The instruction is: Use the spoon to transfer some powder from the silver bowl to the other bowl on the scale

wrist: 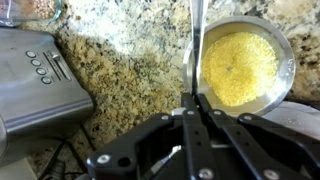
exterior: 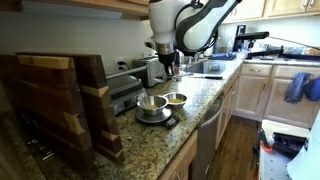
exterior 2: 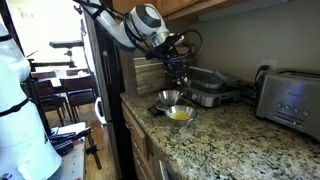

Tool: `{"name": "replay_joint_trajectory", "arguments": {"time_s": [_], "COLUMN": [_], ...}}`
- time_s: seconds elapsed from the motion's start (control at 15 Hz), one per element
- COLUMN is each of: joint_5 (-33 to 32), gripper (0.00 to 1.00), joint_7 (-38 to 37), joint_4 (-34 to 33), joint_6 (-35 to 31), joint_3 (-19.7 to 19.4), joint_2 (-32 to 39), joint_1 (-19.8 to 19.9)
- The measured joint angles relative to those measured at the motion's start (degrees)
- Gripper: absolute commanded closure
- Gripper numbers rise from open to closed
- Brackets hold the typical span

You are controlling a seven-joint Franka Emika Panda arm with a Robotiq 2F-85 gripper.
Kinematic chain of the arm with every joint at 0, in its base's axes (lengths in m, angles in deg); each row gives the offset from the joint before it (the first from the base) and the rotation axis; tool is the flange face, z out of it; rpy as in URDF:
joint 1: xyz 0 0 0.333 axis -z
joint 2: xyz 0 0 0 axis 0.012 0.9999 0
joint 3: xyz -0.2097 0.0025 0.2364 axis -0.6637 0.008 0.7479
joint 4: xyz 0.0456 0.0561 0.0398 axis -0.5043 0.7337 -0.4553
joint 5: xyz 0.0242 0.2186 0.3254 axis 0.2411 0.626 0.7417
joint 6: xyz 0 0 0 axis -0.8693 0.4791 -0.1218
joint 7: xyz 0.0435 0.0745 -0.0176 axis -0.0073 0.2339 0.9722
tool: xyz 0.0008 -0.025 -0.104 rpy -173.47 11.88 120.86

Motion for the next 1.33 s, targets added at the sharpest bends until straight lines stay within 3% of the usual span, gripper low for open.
{"name": "replay_joint_trajectory", "arguments": {"time_s": [0.27,0.47,1.0,1.33], "joint_5": [11.1,17.7,29.4,32.8], "gripper": [0.97,0.97,0.97,0.96], "joint_7": [10.1,13.6,14.5,14.5], "joint_4": [-2.0,-3.6,-7.7,-9.4], "joint_6": [0.0,0.0,-2.2,-5.7], "joint_3": [-1.7,-2.8,-5.1,-6.3], "joint_2": [1.9,3.8,9.7,13.4], "joint_1": [2.1,3.8,8.4,11.1]}}
